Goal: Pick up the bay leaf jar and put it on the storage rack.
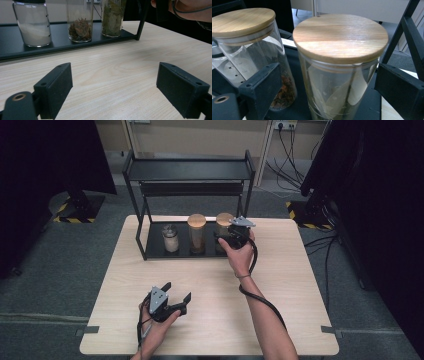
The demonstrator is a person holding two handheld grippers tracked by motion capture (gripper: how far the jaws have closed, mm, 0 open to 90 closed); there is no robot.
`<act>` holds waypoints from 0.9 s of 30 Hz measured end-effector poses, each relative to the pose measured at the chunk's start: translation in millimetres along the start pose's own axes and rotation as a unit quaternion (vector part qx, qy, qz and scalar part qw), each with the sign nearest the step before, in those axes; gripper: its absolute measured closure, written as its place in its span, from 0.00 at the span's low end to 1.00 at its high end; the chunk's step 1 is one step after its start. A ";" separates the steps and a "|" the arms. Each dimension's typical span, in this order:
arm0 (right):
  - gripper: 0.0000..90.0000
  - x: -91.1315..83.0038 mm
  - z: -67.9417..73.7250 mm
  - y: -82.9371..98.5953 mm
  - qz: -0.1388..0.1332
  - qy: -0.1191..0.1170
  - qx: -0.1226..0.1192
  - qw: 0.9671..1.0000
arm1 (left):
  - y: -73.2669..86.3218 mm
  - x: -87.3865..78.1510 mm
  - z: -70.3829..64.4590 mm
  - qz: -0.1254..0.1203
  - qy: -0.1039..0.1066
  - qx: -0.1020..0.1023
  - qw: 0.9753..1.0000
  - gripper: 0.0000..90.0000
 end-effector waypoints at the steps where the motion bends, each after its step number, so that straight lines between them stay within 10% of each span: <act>1: 0.08 -0.5 0.2 0.4 0.000 0.001 0.001 1.000 | 0.0 0.0 0.0 0.000 0.000 0.000 1.000 0.14; 27: 0.06 -20.2 6.1 1.4 -0.008 -0.002 0.000 1.000 | 0.1 0.0 -1.1 0.000 0.000 0.000 1.000 0.14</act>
Point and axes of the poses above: each handheld gripper's, and its own axes: x roughly forward along the jaws, y roughly out of its underside, z roughly to its left, the point moved 6 cm from there along x, roughly forward along the jaws, and after that the axes turned 11 degrees about -z, right-handed, at the moved point
